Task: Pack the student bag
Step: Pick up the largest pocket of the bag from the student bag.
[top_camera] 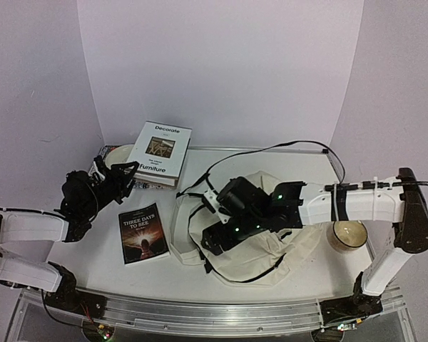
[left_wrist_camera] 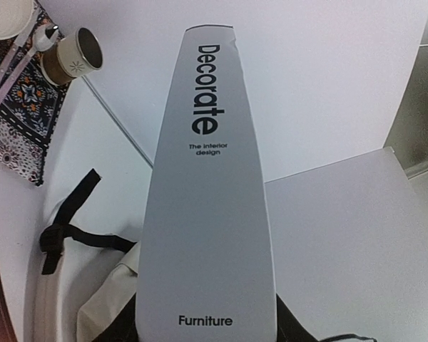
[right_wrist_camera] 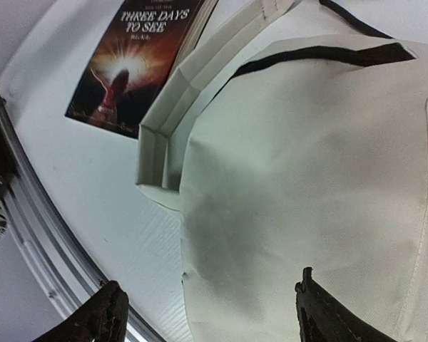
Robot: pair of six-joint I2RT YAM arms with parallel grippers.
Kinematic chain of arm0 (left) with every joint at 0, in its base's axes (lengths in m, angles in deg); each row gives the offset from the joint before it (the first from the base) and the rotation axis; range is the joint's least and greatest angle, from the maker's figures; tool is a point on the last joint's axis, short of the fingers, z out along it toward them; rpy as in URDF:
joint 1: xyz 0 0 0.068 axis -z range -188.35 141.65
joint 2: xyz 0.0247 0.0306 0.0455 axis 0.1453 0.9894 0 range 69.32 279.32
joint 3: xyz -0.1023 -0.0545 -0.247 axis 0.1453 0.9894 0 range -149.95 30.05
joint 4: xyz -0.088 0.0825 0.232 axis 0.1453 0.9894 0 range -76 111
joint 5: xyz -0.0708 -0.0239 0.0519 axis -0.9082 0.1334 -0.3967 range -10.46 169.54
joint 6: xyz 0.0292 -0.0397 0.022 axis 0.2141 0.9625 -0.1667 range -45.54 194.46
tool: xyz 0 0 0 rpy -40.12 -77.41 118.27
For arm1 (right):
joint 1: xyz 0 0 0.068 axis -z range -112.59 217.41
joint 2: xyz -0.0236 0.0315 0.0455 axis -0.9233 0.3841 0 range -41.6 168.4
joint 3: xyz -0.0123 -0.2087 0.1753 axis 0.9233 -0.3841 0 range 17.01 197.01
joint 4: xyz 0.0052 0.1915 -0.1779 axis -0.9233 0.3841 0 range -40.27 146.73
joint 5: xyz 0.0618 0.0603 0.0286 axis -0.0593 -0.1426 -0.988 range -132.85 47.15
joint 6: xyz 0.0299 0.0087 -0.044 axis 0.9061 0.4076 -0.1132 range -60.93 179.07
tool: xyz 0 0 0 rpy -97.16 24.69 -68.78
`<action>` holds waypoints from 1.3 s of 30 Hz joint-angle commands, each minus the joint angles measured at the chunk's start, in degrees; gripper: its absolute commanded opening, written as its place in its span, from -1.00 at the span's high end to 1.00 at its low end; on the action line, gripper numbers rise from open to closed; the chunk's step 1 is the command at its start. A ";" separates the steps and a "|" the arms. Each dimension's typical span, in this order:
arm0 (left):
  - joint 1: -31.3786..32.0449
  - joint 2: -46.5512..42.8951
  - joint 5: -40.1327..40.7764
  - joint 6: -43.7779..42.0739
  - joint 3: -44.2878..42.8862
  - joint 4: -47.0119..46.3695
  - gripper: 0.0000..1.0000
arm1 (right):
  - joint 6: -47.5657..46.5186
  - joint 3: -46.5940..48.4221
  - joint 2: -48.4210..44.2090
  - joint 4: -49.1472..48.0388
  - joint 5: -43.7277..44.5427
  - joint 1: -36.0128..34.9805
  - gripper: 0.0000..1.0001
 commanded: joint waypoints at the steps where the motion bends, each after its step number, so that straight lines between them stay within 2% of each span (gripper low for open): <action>1: -4.57 -3.18 -8.09 -2.96 -1.08 5.50 0.31 | -7.42 5.69 4.08 12.46 11.82 -4.87 -0.64; 9: -10.92 -3.57 -15.20 -3.86 -1.03 8.66 0.33 | -9.24 13.04 13.43 21.37 22.69 -10.66 -0.67; 16: -11.50 -2.45 -18.15 -5.33 -0.89 9.70 0.35 | -8.78 20.91 21.77 28.05 29.78 -13.11 -0.67; 21: -11.75 -2.62 -20.26 -6.42 -1.34 10.94 0.35 | -6.89 24.40 24.98 34.38 38.29 -13.25 -0.57; 26: -11.83 -3.43 -21.66 -7.61 -2.06 12.56 0.36 | -6.61 24.04 23.58 36.18 40.32 -13.25 -0.37; 31: -11.84 -3.70 -23.55 -8.78 -2.26 14.05 0.36 | -6.49 23.62 21.60 36.45 40.31 -13.25 0.02; 35: -11.80 -3.87 -26.39 -9.47 -2.53 15.07 0.38 | -6.49 23.36 20.13 36.92 41.19 -13.25 0.42; 39: -11.83 -4.67 -28.90 -10.67 -2.80 17.35 0.40 | -7.46 23.32 17.74 37.17 41.29 -13.17 0.56</action>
